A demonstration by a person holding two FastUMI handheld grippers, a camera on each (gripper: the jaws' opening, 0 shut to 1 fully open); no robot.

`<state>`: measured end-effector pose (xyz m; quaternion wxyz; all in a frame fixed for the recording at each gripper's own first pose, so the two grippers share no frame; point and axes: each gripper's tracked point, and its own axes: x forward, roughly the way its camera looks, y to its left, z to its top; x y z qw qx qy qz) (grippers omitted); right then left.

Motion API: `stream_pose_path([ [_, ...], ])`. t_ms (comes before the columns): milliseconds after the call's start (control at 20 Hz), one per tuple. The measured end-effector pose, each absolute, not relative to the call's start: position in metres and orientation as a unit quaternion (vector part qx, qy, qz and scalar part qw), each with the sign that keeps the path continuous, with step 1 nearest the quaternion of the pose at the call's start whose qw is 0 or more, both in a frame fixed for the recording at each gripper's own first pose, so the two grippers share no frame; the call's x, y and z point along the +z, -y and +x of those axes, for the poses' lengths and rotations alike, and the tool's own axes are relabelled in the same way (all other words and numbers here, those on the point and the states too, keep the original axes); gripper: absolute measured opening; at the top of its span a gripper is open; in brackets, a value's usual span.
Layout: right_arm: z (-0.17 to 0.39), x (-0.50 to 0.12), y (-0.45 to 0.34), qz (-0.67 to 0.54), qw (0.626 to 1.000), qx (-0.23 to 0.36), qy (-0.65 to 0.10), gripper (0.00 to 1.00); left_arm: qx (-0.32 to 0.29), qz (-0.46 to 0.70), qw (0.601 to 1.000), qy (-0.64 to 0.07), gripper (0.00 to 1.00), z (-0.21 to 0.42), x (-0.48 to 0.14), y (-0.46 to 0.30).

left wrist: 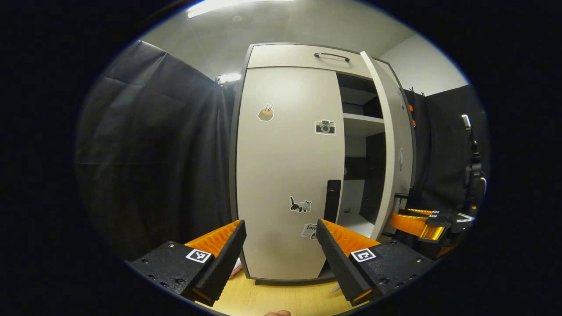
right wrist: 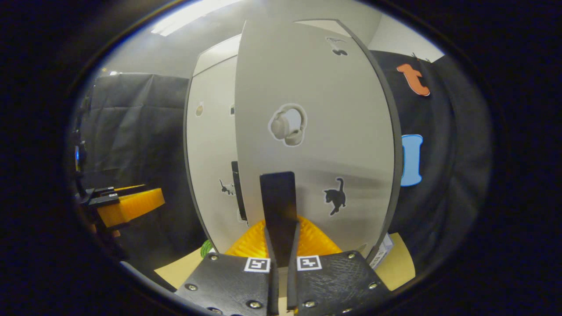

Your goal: Open the right door of the double-door shoe cabinet with the right hand, and open the left door with the left hand.

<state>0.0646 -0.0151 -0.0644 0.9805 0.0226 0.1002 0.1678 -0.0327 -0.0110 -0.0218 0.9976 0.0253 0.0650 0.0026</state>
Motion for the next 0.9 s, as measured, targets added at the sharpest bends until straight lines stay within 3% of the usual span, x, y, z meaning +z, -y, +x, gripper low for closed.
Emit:
stream_pose_path([
  [300, 0.054, -0.061, 0.032, 0.033, 0.979, 0.168, -0.114, 0.08, -0.009, 0.021, 0.997, -0.075, 0.99, -0.025, -0.030, 0.017],
  [900, 0.034, -0.057, 0.075, 0.047, 0.991, 0.067, -0.110, 0.07, -0.051, 0.025, 0.994, -0.093, 1.00, -0.016, -0.047, 0.039],
])
